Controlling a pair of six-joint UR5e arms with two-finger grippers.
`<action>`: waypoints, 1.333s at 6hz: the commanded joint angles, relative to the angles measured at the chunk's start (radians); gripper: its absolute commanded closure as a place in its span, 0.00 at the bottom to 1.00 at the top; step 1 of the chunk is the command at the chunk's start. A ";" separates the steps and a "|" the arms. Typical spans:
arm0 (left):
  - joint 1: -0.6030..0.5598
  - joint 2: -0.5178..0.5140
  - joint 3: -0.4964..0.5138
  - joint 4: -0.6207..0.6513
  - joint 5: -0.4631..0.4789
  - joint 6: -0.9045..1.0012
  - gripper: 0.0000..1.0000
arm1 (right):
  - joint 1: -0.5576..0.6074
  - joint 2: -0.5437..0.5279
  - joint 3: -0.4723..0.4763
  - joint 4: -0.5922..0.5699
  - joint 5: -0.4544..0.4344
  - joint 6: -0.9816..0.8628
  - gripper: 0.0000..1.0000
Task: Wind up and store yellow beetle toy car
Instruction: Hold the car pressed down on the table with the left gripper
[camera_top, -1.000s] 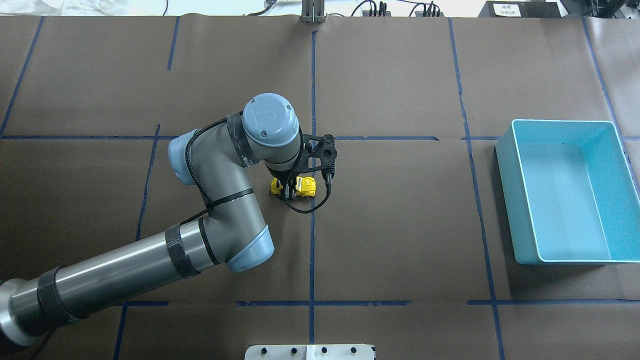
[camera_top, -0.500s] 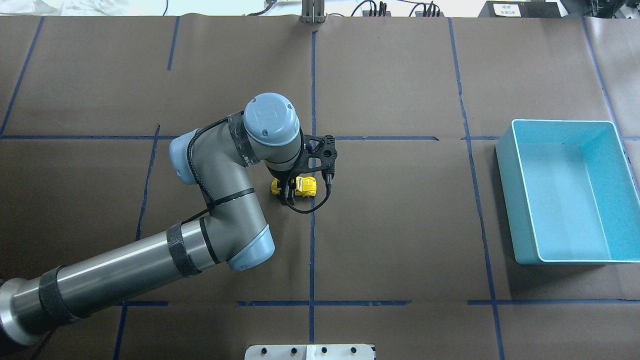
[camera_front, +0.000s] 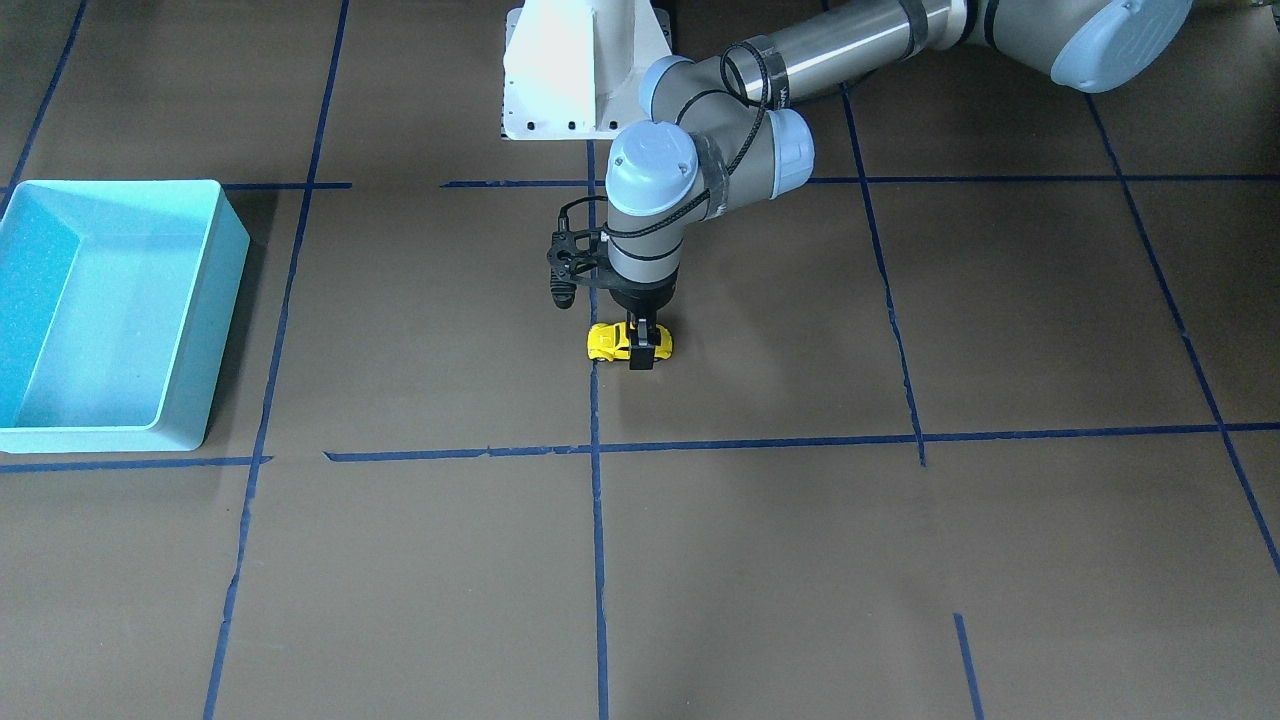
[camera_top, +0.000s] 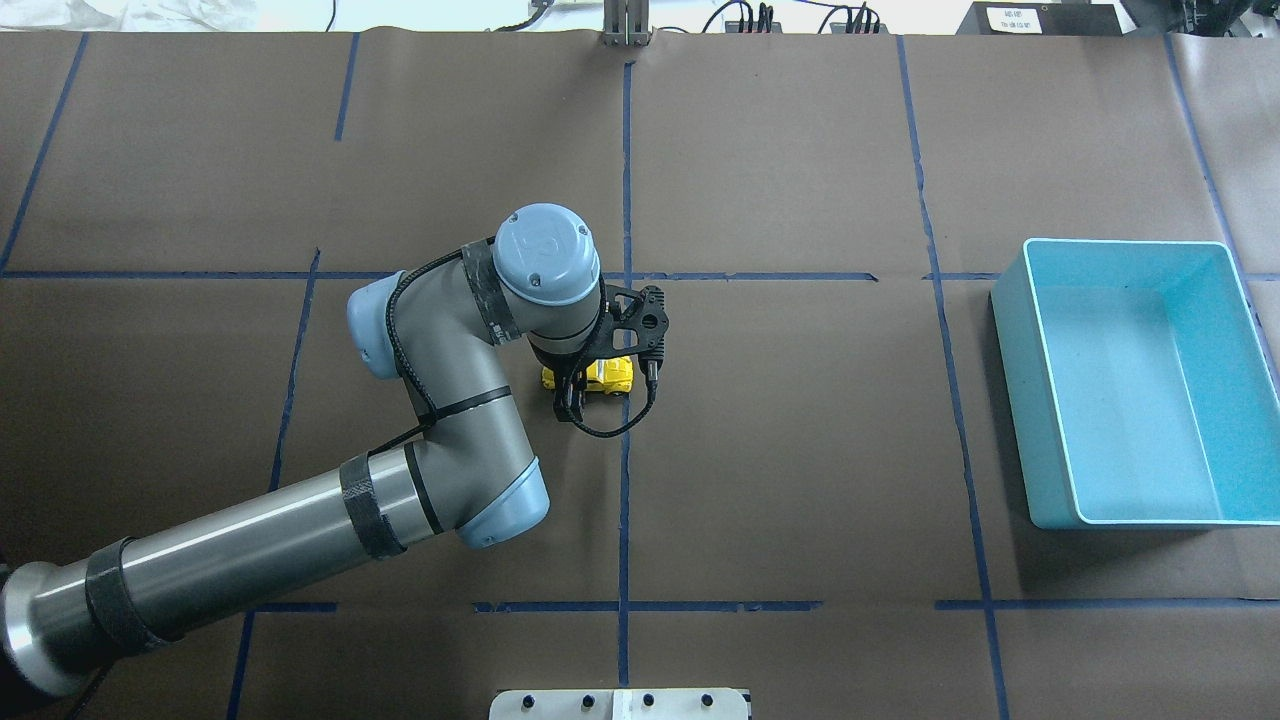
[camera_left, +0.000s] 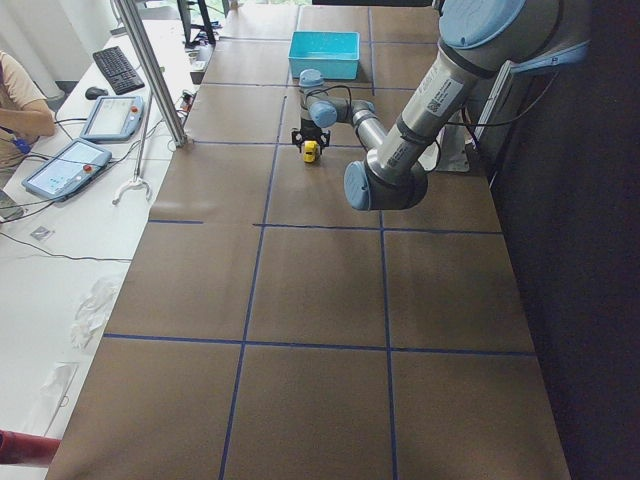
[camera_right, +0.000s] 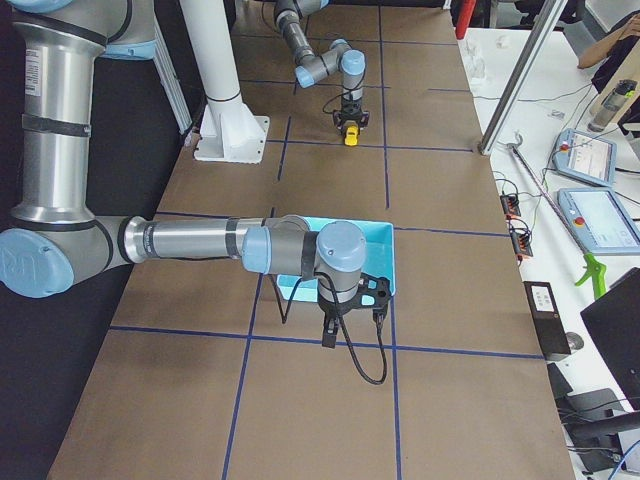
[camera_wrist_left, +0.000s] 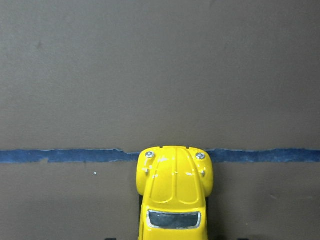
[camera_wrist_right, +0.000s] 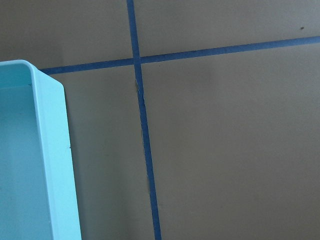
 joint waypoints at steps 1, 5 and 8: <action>0.000 -0.005 0.001 -0.005 0.000 -0.007 0.74 | 0.000 0.000 0.000 0.000 0.000 0.000 0.00; -0.018 -0.008 -0.034 -0.009 0.002 -0.007 0.92 | 0.000 0.002 0.000 0.000 -0.002 0.000 0.00; -0.009 -0.008 -0.022 -0.058 0.009 -0.003 0.96 | 0.000 0.002 0.000 0.000 0.000 0.000 0.00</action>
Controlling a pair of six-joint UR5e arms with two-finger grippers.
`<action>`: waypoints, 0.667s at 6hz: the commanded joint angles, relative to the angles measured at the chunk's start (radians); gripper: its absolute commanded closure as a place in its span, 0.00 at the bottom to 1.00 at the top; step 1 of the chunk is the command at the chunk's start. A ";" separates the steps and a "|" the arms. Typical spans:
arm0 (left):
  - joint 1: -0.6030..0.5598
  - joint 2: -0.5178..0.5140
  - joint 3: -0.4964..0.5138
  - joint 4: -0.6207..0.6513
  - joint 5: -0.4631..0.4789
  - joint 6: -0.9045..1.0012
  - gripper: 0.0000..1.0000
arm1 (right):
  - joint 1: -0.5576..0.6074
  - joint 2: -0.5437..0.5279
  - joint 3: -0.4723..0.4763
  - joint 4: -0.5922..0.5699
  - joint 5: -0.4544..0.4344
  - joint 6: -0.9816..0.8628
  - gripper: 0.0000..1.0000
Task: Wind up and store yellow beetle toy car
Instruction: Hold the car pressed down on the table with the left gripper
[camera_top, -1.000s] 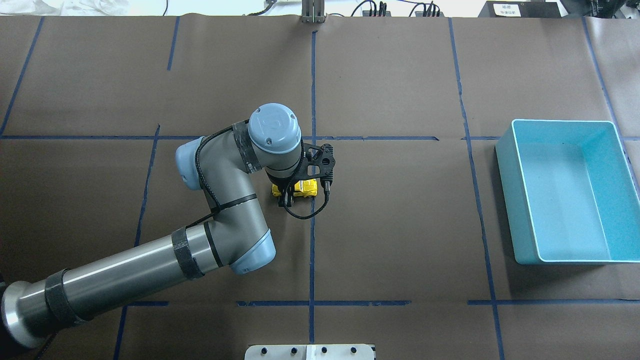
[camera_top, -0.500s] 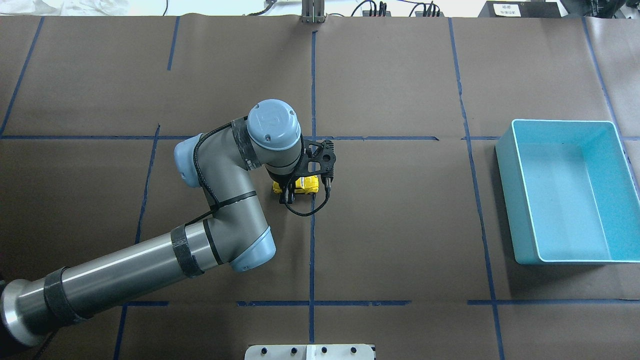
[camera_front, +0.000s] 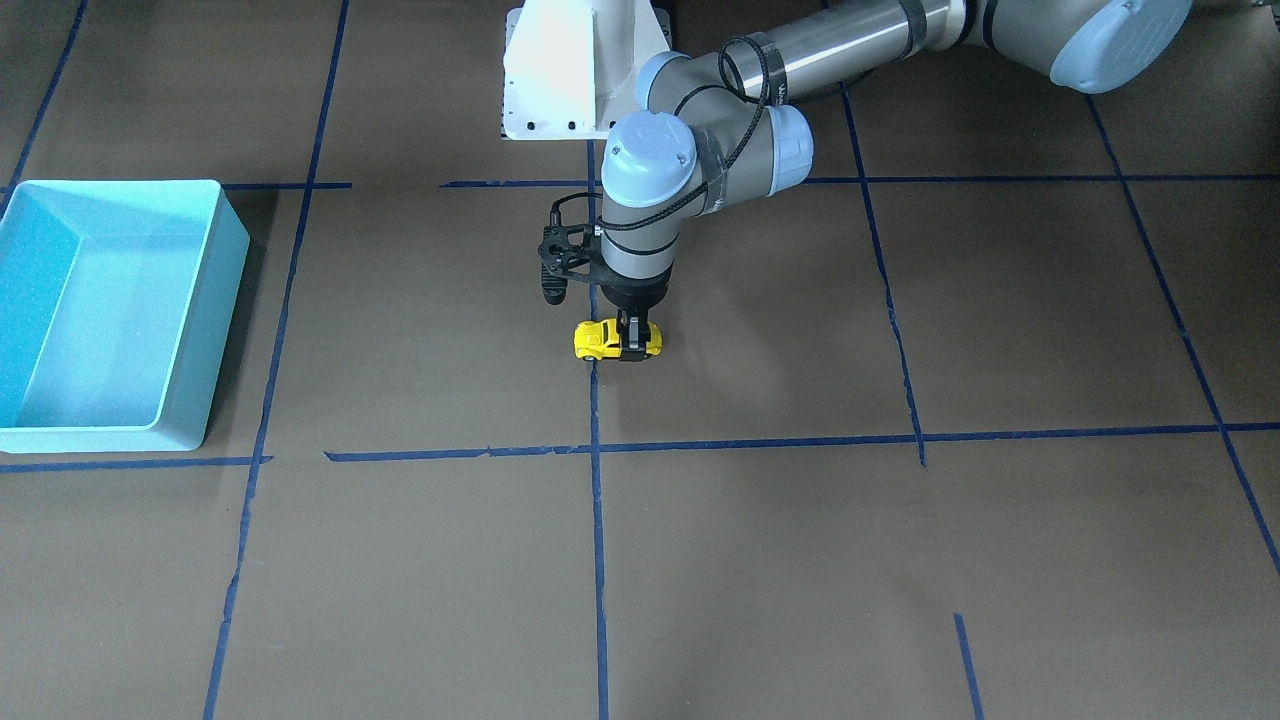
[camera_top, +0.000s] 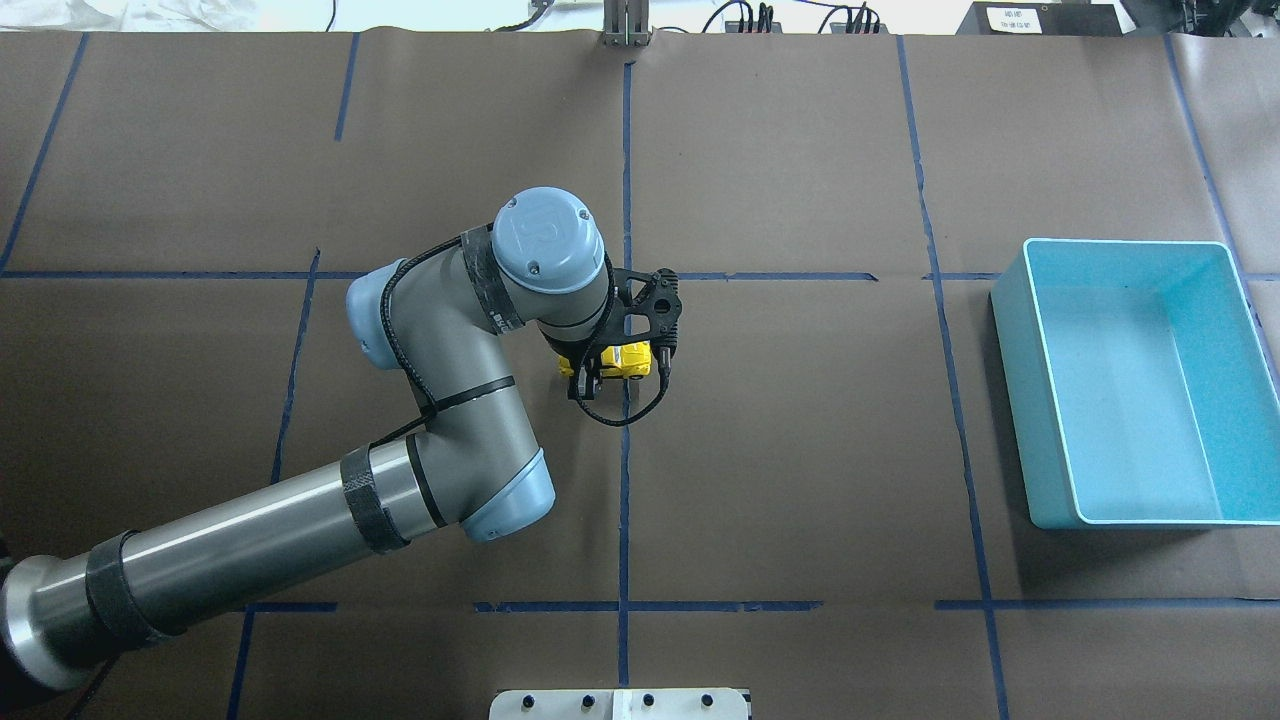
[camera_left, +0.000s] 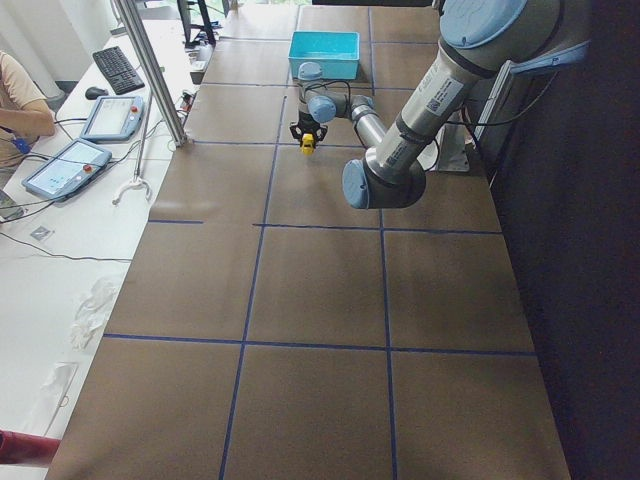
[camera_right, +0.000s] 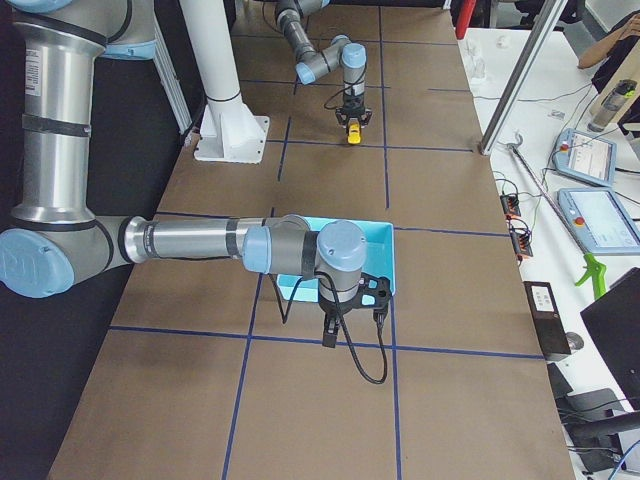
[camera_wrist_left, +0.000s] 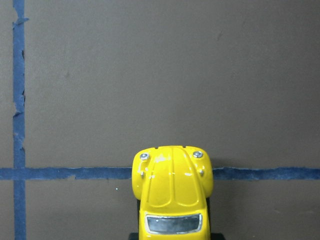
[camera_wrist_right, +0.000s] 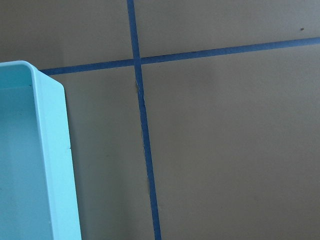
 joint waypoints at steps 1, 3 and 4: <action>0.002 0.006 0.020 -0.047 0.001 0.001 0.97 | 0.000 0.000 0.000 0.000 -0.001 0.000 0.00; 0.002 0.014 0.034 -0.055 0.001 0.001 0.97 | 0.000 0.000 0.000 0.000 -0.001 0.000 0.00; 0.002 0.018 0.034 -0.055 0.001 0.001 0.97 | 0.000 0.000 0.000 0.000 -0.001 0.000 0.00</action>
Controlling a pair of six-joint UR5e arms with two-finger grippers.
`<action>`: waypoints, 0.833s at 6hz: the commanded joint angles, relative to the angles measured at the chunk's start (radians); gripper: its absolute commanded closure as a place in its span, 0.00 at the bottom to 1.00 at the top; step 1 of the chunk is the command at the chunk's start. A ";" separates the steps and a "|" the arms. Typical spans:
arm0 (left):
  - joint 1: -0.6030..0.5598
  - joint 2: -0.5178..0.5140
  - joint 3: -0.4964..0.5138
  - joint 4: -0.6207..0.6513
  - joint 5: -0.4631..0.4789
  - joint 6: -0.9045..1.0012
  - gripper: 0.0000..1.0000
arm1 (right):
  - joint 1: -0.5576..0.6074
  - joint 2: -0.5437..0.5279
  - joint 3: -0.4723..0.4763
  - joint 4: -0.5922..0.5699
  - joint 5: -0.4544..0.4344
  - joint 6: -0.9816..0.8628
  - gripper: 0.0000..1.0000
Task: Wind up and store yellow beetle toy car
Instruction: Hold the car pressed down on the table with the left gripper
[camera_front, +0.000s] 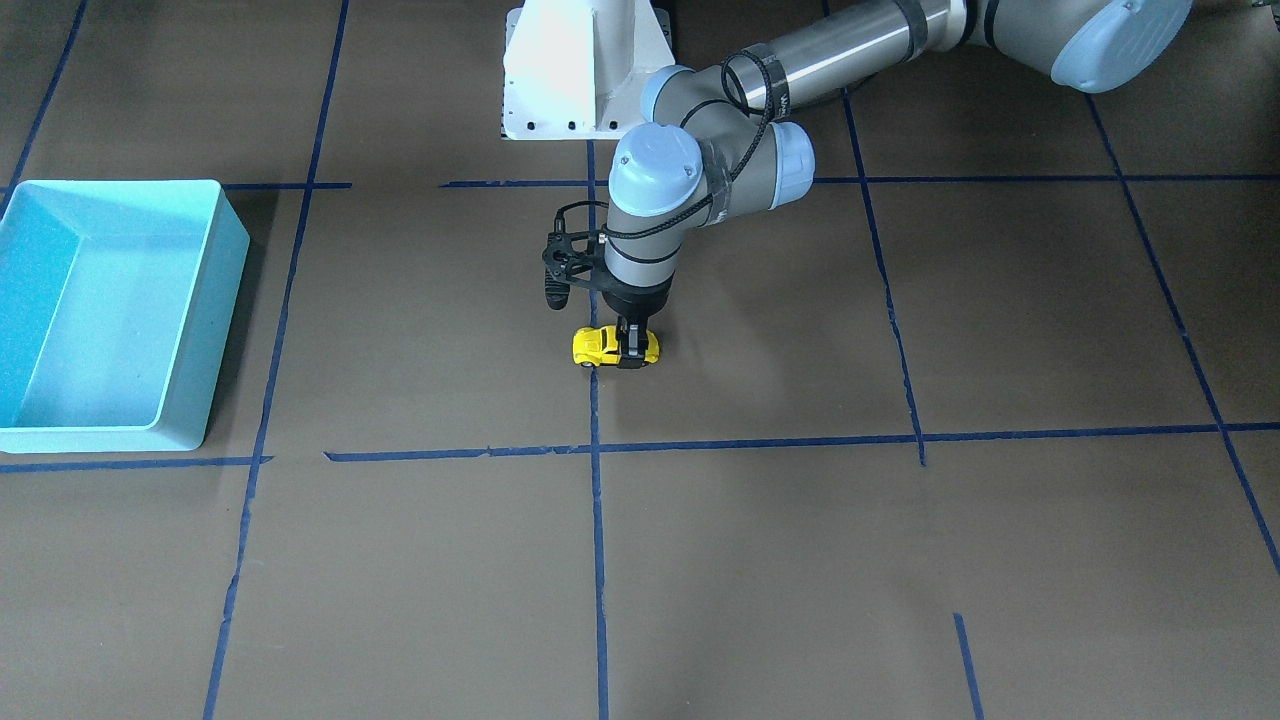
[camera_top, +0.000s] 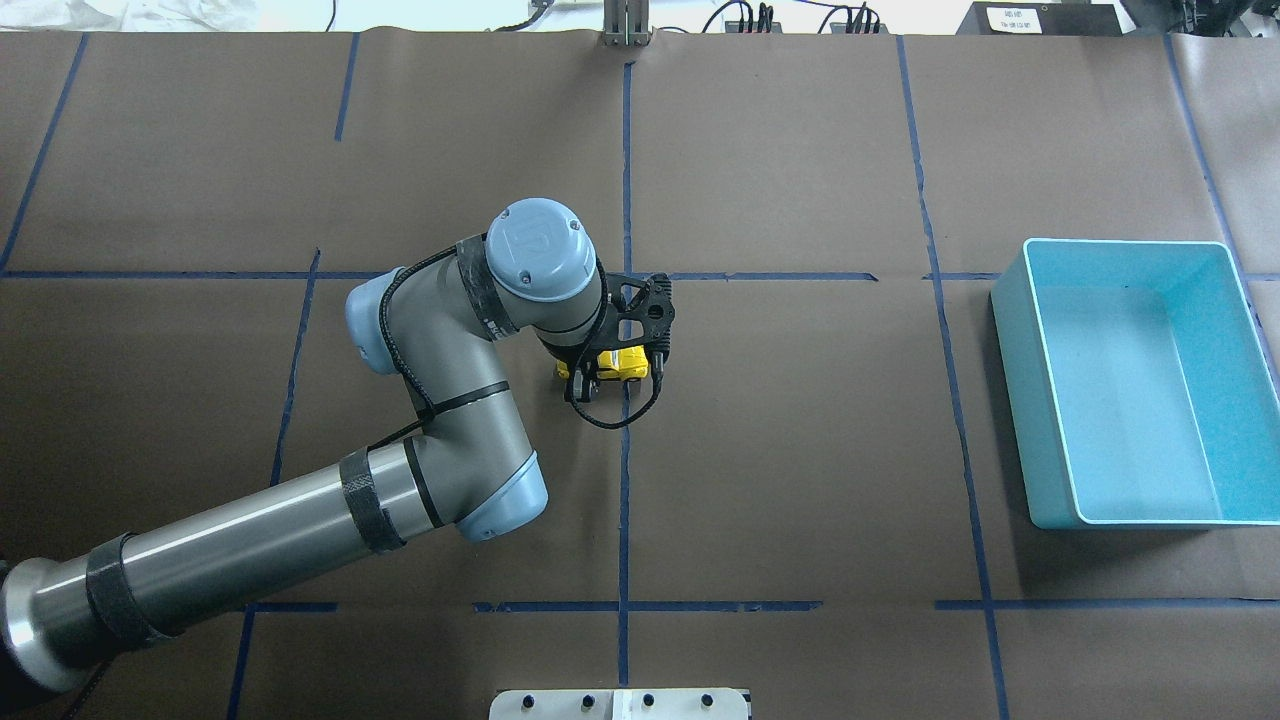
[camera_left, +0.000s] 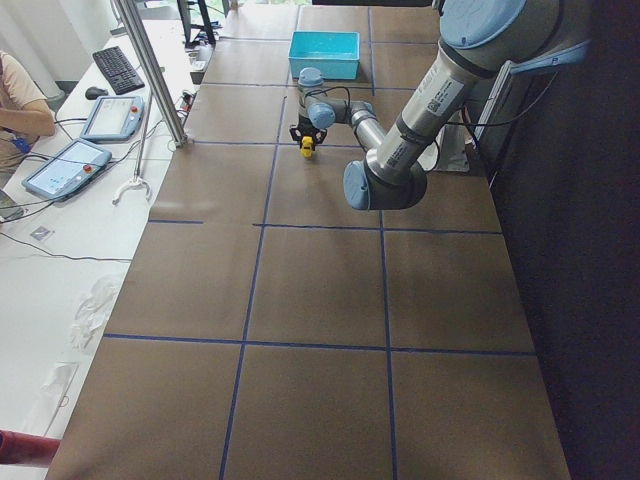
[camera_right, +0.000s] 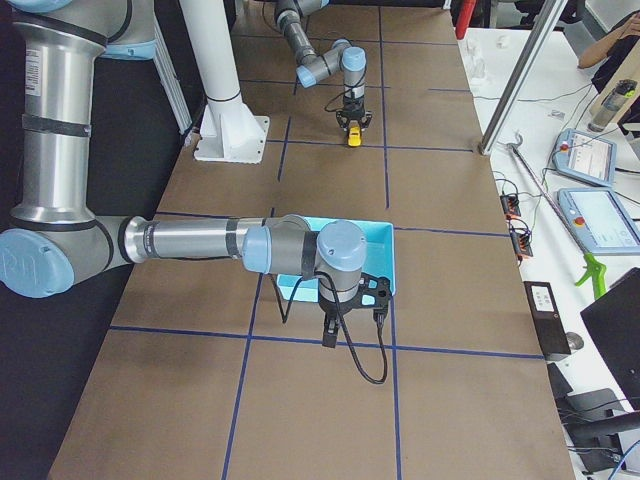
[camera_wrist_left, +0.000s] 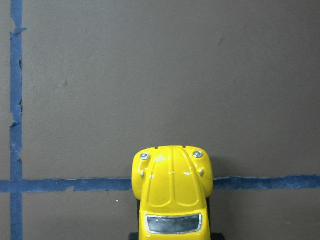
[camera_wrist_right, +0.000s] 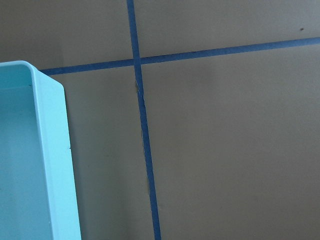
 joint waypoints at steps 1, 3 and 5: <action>-0.001 0.008 0.000 -0.001 0.000 0.002 0.97 | 0.000 0.000 0.000 0.000 0.000 0.000 0.00; -0.001 0.008 -0.001 0.002 0.000 0.003 0.97 | 0.000 0.000 0.002 0.000 0.000 0.000 0.00; -0.009 0.020 -0.024 0.006 0.000 0.006 0.97 | 0.000 -0.002 0.000 0.000 0.000 0.000 0.00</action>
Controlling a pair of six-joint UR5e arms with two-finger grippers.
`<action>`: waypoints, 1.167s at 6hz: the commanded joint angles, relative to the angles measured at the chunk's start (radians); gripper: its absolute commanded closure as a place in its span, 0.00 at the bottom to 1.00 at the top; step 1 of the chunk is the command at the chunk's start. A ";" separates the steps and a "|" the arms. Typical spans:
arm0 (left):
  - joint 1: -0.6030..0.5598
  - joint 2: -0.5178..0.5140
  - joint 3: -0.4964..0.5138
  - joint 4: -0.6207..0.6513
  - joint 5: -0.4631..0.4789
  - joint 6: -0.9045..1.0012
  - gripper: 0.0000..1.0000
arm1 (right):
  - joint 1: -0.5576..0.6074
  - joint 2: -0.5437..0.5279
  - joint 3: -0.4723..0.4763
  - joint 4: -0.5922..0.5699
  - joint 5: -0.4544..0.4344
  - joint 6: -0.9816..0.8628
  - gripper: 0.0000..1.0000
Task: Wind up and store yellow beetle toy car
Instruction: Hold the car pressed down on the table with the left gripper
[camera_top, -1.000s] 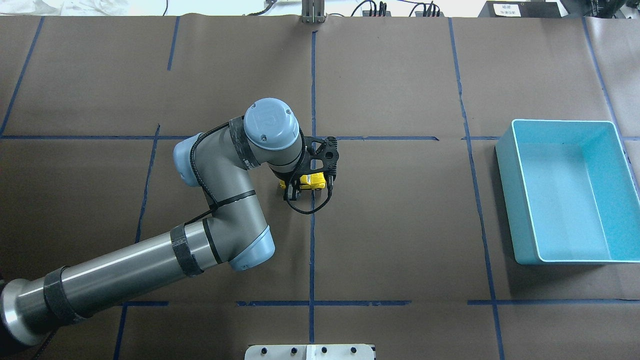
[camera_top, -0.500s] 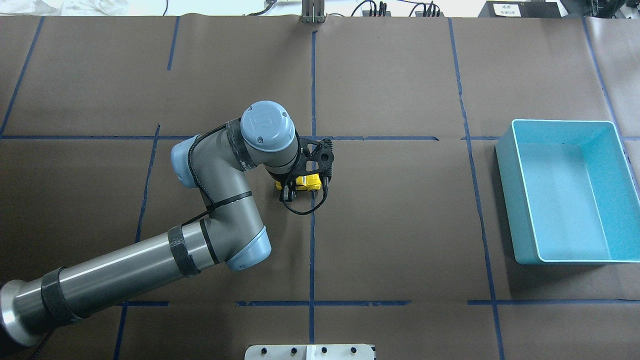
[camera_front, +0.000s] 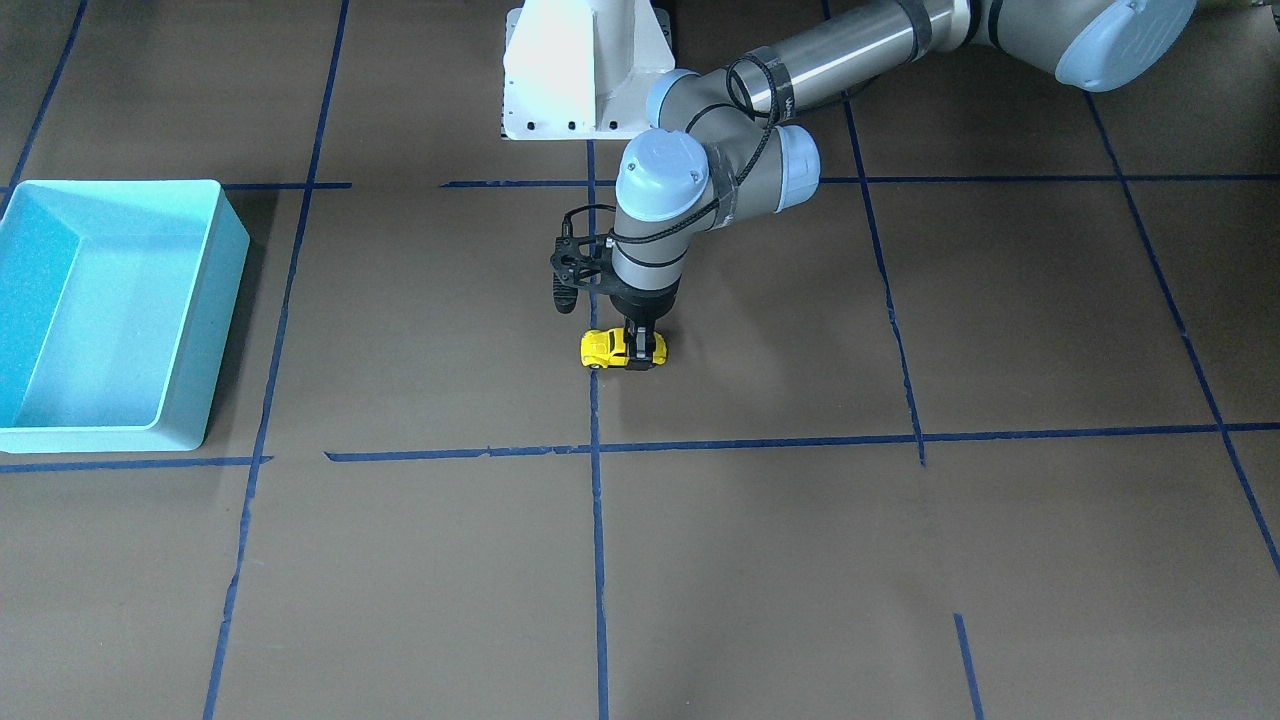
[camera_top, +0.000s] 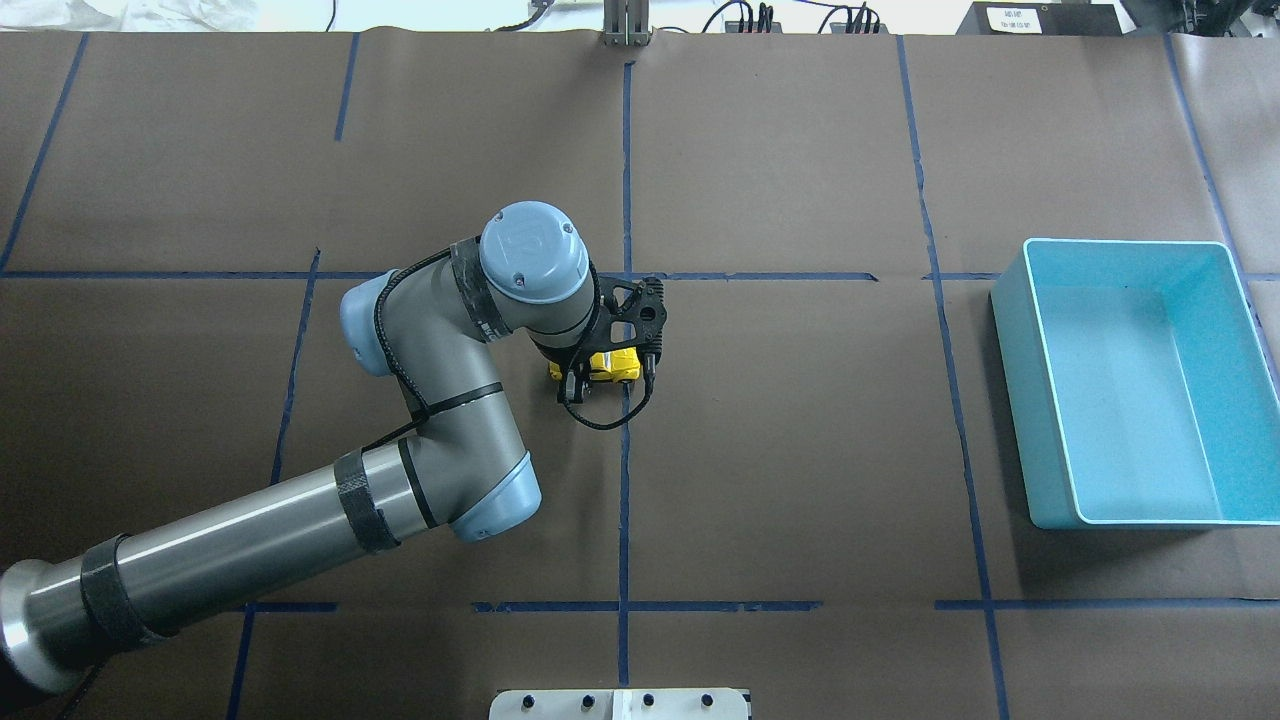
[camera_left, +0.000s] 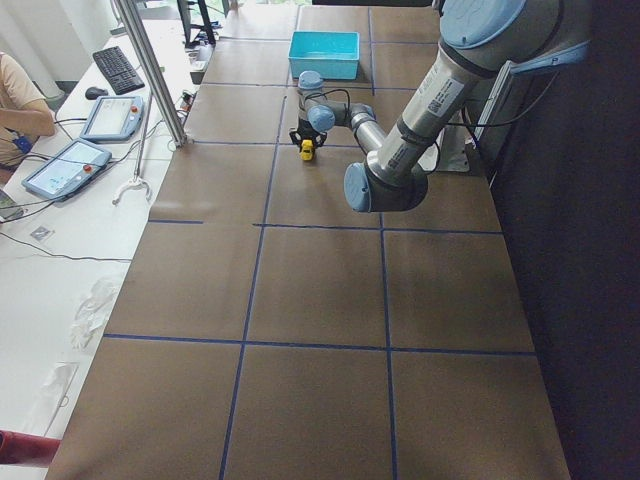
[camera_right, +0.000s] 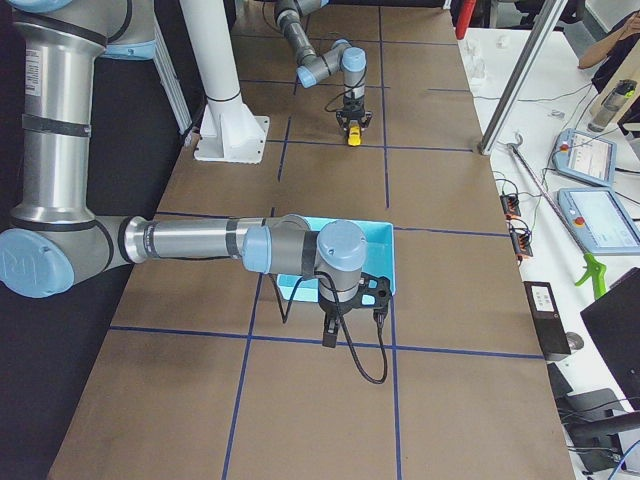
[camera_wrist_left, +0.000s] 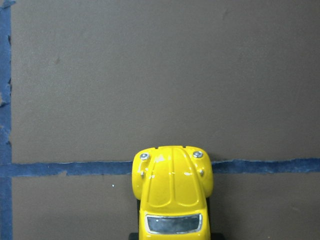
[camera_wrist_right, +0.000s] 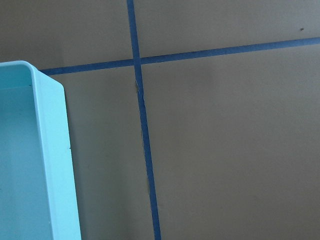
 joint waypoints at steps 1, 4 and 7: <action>-0.005 0.029 -0.051 0.005 0.003 0.001 0.98 | 0.000 -0.001 0.000 0.000 0.000 0.000 0.00; -0.002 0.025 -0.059 0.022 0.002 -0.001 0.98 | 0.000 -0.001 -0.008 0.000 0.002 -0.002 0.00; 0.020 0.016 -0.050 0.077 0.015 -0.004 0.98 | 0.000 0.000 -0.008 0.000 0.002 -0.002 0.00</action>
